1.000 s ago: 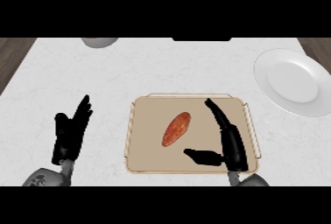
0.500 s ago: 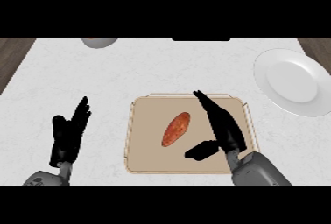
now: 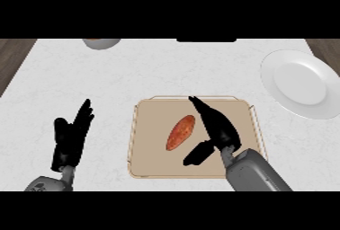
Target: Pick the sweet potato from the tray and place it in the plate
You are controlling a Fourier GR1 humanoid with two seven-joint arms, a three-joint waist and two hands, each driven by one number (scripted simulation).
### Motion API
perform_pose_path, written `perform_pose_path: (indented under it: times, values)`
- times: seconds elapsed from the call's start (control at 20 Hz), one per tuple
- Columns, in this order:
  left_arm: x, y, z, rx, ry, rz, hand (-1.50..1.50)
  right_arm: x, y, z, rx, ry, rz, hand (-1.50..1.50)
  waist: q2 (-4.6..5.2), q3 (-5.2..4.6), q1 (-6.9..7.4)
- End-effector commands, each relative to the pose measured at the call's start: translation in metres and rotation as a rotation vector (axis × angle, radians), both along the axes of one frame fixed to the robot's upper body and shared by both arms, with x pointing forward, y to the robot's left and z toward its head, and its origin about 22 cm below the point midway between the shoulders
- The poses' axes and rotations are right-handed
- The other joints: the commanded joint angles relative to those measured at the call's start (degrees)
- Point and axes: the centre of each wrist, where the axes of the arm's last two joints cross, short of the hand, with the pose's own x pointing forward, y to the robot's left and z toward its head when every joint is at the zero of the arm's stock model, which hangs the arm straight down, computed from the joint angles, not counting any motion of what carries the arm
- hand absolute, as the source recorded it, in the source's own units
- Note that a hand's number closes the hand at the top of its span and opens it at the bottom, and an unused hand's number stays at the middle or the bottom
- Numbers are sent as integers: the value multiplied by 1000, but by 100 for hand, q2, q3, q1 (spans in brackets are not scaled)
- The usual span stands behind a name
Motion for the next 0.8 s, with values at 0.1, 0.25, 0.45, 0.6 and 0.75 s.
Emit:
perform_pose_path:
  times: [0.1,0.25,0.45,0.6,0.75]
  values:
    - [5,-9,7,6,-23,-3,0,3,12,-26,-10,24,22,-150,2,2,-5]
    - [1,-1,-3,14,7,-4,0,8,6,-15,-17,35,43,-150,0,1,-10]
    - [-22,2,-6,6,7,-5,0,10,6,-31,-3,51,33,-150,-1,2,3]
    - [-3,5,-6,7,-5,2,0,9,11,-47,-11,62,45,-150,2,2,-6]
    - [5,1,-1,18,-6,3,0,19,27,-59,-20,63,13,-150,11,3,33]
